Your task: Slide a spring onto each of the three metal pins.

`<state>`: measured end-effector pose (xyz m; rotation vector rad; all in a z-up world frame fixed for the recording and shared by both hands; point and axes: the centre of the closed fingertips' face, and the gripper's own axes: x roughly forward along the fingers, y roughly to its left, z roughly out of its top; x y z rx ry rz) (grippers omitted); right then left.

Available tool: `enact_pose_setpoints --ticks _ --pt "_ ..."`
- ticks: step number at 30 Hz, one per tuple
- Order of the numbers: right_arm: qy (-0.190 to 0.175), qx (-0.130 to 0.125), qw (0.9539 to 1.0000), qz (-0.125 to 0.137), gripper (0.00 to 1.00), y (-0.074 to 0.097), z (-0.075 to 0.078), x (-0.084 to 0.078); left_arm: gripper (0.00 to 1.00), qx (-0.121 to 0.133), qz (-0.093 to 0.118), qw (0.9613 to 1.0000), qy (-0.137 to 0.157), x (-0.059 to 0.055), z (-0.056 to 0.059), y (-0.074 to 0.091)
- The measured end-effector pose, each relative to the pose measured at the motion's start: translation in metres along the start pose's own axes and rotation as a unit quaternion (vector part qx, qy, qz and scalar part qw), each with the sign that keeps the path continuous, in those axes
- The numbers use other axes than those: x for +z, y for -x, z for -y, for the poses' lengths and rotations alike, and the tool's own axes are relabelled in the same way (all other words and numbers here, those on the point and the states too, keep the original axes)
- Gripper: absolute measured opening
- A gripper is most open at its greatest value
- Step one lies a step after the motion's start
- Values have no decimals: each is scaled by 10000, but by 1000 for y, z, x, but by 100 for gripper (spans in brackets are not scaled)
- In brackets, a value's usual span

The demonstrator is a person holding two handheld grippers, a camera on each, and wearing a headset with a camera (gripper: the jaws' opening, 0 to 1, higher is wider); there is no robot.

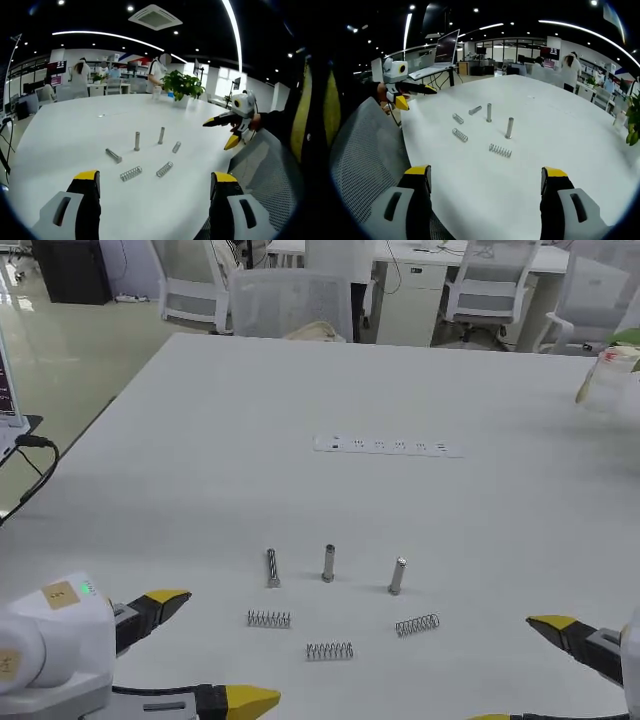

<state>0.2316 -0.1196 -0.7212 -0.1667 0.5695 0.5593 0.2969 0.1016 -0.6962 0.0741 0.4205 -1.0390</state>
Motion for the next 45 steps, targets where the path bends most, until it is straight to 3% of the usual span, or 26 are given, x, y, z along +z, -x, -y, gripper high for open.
enact_pose_setpoints --ticks 38,45 --pt "-6 -7 10000 -24 89 1 1 -2 87 -17 -35 10000 -42 2 -4 -3" --pt "-18 1 10000 -37 89 0 0 -3 86 -3 -11 9999 -132 14 -11 -11"
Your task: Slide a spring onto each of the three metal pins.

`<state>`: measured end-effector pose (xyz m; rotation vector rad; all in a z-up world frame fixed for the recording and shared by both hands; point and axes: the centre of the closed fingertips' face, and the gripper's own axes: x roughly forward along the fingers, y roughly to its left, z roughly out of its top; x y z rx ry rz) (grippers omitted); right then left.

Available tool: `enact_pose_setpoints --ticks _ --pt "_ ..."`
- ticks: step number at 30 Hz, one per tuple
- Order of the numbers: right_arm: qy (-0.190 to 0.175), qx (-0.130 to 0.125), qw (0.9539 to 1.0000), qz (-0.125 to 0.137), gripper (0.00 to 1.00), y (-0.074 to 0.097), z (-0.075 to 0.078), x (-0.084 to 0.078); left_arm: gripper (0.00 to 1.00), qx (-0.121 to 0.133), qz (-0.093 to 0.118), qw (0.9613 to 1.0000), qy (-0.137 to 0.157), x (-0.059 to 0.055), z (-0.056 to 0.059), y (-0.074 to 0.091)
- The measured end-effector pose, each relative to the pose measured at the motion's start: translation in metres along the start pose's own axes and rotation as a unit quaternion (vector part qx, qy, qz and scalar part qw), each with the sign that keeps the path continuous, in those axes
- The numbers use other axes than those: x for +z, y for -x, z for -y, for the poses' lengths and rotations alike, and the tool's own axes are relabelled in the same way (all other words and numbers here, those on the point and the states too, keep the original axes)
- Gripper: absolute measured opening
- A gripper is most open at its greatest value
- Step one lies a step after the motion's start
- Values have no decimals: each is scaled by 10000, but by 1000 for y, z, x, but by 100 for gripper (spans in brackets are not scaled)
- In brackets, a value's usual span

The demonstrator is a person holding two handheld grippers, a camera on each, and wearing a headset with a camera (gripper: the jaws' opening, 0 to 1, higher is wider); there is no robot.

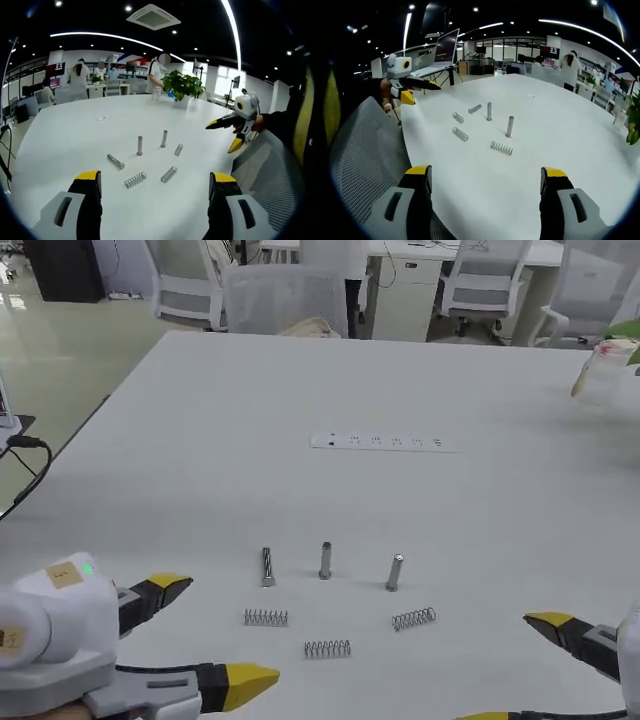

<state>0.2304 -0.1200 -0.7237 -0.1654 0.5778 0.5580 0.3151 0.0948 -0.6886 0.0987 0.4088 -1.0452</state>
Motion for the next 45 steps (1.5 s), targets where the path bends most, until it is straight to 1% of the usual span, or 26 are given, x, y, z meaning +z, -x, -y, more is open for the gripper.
enact_pose_setpoints --ticks 4,7,14,16,19,25,29,34,39,41,45 --pt "-4 -29 10000 18 89 2 1 0 85 35 -17 10000 -63 7 -8 -7" --pt "-15 -40 10000 28 89 2 1 0 84 62 -23 9999 -90 9 -13 -11" --pt "-34 -73 10000 25 89 3 1 -1 81 121 -114 9996 -231 19 -27 -27" --pt "-42 -72 10000 26 89 3 1 -1 80 117 -101 9996 -225 22 -30 -31" --pt "-46 -75 10000 23 89 3 1 -1 80 175 -120 9995 -218 25 -37 -38" --pt "-65 -91 9999 24 89 3 2 -2 77 341 -167 9991 -168 30 -53 -54" --pt "-81 -99 9999 11 89 3 2 -4 77 450 -257 9986 -130 27 -63 -65" --pt "-99 -102 9999 -19 89 3 2 -6 75 502 -378 9980 -105 21 -71 -76" --pt "-116 -102 9999 -56 89 3 2 -8 72 644 -482 9967 -102 16 -81 -86" --pt "-118 -92 9999 -82 89 2 2 -9 71 650 -511 9966 -63 14 -83 -90" --pt "-119 -68 9998 -124 89 2 1 -11 68 758 -605 9953 -5 9 -90 -98"
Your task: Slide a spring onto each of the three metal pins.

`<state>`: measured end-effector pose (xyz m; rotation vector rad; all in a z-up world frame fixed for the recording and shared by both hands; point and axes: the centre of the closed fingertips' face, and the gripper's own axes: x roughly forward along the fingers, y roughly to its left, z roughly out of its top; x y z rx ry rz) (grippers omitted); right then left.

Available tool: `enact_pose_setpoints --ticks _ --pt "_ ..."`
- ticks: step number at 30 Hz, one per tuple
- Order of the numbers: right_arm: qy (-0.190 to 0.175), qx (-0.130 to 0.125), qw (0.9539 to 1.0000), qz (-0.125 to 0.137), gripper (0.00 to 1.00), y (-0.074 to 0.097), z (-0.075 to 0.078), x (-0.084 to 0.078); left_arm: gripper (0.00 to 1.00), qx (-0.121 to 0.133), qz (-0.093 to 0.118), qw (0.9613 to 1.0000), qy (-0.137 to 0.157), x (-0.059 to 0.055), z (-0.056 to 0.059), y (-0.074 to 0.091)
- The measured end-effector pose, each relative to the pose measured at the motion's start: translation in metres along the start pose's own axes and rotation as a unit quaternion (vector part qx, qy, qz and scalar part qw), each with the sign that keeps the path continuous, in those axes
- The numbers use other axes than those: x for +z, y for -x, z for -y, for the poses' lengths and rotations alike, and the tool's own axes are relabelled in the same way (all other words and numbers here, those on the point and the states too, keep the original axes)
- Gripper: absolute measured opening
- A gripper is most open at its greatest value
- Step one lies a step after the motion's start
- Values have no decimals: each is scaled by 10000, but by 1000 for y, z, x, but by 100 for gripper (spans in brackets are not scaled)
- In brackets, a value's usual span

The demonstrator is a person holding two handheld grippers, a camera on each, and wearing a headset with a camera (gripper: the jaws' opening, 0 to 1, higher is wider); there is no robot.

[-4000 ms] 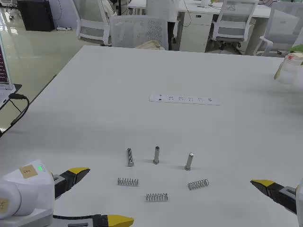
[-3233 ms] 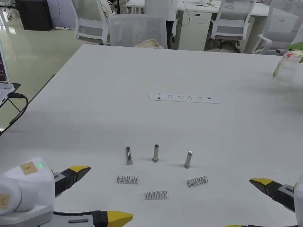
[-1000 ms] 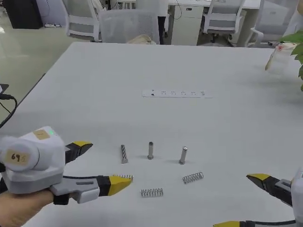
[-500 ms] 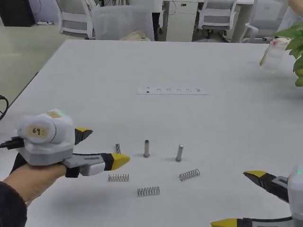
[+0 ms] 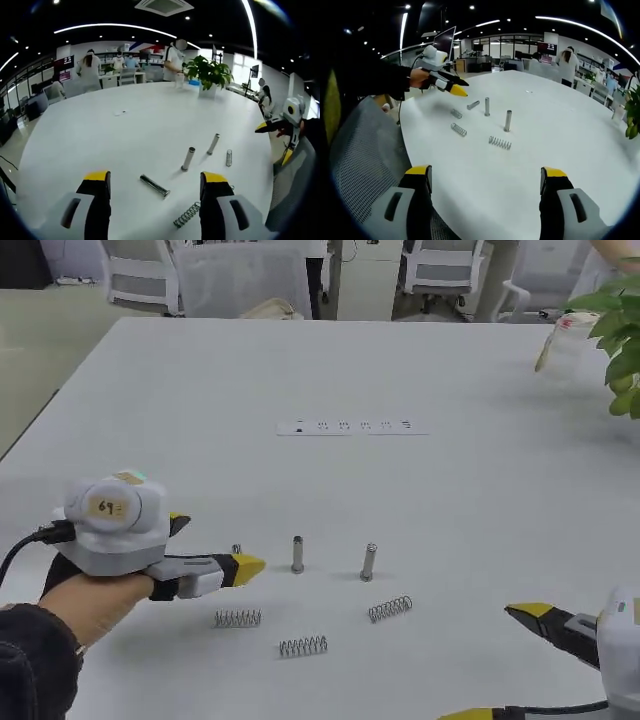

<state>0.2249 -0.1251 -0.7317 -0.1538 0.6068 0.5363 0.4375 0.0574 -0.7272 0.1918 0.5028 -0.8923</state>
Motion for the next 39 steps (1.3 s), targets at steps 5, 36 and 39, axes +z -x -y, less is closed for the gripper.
enact_pose_setpoints --ticks 5,36,39 --pt "-5 15 10000 -40 88 0 0 -2 64 81 -114 9999 30 -4 -4 -11" --pt "-45 29 9999 -103 88 -2 -2 -5 24 233 -819 9963 -84 -31 -6 -43" --pt "-40 29 9999 -106 88 -2 -2 -5 22 243 -875 9958 -63 -33 -7 -44"
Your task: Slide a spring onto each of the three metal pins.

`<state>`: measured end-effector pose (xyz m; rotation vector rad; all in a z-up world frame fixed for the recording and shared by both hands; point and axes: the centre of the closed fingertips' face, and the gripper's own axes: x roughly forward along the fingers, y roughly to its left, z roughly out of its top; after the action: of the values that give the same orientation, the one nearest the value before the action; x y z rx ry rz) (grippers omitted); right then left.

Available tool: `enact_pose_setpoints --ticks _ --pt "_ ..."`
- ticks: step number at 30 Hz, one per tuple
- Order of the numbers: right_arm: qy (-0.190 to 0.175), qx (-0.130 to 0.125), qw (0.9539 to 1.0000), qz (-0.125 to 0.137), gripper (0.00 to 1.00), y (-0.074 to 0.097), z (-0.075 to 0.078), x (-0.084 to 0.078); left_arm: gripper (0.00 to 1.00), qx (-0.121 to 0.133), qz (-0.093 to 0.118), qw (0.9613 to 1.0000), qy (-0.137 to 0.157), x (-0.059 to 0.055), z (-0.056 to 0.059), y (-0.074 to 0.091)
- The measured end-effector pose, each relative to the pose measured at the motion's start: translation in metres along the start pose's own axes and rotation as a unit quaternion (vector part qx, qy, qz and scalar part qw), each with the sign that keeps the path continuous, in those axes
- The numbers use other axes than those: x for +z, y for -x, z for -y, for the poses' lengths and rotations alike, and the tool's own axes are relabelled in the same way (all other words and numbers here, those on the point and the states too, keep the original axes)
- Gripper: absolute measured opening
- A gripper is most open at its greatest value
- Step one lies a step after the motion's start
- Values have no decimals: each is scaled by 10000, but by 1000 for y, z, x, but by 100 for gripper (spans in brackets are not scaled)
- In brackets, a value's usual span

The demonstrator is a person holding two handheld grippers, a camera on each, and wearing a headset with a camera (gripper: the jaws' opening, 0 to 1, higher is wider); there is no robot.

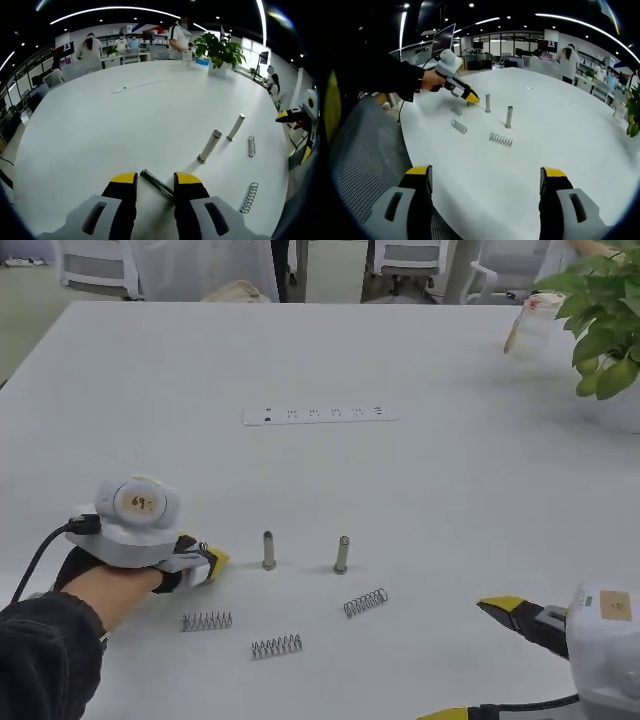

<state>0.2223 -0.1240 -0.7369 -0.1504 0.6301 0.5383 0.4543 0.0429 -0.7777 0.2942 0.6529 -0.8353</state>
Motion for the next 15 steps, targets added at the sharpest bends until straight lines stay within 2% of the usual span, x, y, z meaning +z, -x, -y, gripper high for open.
enact_pose_setpoints --ticks 8,15 --pt "2 1 10000 1 87 0 1 0 19 8 -60 10000 35 -2 -2 -4" --pt "2 0 10000 -20 87 -1 1 -1 14 33 -91 9999 -66 -1 -3 -6"
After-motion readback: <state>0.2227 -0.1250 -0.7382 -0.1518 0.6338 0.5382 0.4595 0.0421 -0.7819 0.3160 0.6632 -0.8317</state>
